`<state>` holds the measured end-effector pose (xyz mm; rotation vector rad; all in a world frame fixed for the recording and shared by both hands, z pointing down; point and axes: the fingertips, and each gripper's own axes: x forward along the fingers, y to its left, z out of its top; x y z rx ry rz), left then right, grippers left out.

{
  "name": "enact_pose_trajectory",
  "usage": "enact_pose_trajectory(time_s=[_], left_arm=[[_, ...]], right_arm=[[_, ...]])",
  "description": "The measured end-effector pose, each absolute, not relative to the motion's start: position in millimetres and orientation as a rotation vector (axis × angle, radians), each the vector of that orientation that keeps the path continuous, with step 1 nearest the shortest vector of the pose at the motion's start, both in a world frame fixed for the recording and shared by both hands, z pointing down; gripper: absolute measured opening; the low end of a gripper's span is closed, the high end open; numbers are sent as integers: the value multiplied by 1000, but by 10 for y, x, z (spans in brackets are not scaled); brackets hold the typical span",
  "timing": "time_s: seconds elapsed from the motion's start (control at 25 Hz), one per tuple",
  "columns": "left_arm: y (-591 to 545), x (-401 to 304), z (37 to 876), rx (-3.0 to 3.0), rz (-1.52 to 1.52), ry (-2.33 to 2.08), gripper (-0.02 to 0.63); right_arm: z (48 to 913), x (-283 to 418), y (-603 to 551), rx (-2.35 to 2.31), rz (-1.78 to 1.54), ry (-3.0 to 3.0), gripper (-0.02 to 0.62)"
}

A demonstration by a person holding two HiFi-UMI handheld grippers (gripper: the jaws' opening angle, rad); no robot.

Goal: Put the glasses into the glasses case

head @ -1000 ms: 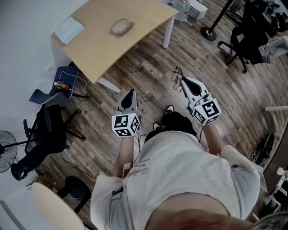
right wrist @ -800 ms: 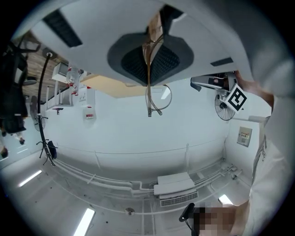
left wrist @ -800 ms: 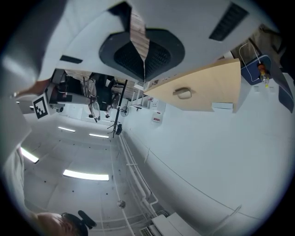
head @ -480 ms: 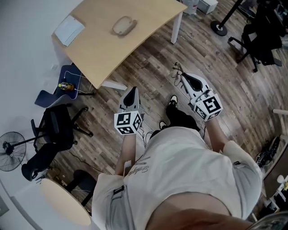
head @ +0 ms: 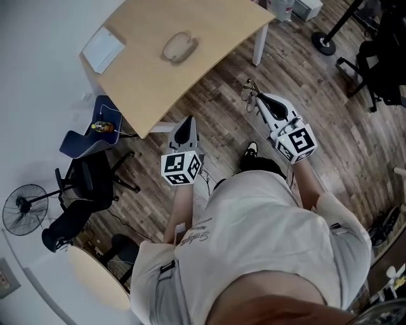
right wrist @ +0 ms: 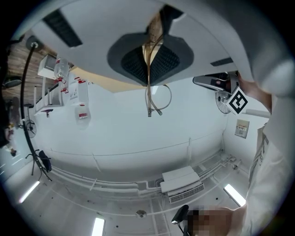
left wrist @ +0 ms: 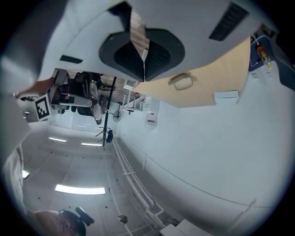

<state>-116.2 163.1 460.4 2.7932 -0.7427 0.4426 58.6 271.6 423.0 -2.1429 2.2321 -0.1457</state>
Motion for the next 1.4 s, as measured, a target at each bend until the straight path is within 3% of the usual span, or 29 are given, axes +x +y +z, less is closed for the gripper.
enact_pose_trajectory(time_s=[0.84, 1.4], left_arm=[[1219, -627, 4809, 2743, 490, -790, 17], [102, 33, 4721, 2747, 403, -695, 17]], right_arm=[[4557, 1115, 2266, -2108, -260, 2281, 11], [4263, 1626, 1245, -2202, -198, 2295, 11]])
